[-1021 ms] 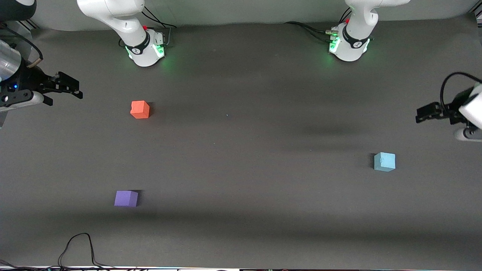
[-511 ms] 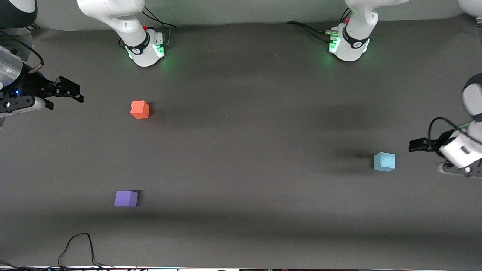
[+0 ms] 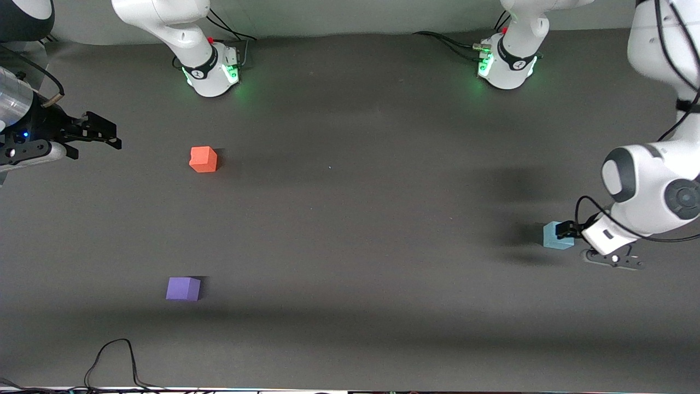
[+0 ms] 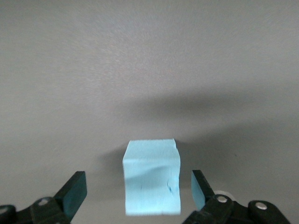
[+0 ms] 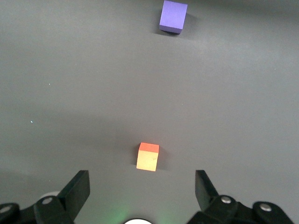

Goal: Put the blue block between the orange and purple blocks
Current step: 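Lower the left gripper onto the light blue cube and close it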

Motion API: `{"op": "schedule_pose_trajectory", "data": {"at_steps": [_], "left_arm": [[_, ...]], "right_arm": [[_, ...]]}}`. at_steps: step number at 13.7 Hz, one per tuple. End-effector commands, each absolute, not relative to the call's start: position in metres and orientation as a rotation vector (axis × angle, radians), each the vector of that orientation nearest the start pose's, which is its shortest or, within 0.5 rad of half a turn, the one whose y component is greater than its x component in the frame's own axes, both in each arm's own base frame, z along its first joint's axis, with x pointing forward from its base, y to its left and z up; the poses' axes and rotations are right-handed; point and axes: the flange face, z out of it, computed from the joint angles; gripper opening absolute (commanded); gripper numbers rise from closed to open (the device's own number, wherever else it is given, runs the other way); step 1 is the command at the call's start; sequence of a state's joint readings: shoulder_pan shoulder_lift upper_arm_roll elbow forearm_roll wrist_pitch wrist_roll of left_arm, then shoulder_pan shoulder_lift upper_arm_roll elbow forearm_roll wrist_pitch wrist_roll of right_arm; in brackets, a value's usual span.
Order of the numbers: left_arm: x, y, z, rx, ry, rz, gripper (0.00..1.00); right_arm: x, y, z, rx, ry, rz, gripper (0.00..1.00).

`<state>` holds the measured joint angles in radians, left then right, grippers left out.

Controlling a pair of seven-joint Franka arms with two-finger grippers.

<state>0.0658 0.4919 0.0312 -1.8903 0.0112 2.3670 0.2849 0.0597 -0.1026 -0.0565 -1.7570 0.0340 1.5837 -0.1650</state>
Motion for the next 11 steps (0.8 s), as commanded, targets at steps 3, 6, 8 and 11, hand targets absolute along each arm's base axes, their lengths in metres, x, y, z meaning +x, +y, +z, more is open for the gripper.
{"op": "schedule_pose_trajectory", "data": {"at_steps": [3,6,8,11], "left_arm": [[0.623,0.060,0.214,-3.086,0.362,0.076,1.00],[0.618,0.061,0.205,-3.092,0.348,0.120,1.00],[0.615,0.062,0.202,-3.097,0.328,0.143,0.99],[0.614,0.063,0.202,-3.102,0.309,0.167,0.43]], "right_arm": [[0.519,0.005,0.590,-3.067,-0.245,0.137,1.00],[0.519,0.005,0.589,-3.066,-0.245,0.140,1.00],[0.518,0.005,0.586,-3.065,-0.245,0.149,1.00],[0.518,0.005,0.587,-3.065,-0.252,0.137,1.00]]}}
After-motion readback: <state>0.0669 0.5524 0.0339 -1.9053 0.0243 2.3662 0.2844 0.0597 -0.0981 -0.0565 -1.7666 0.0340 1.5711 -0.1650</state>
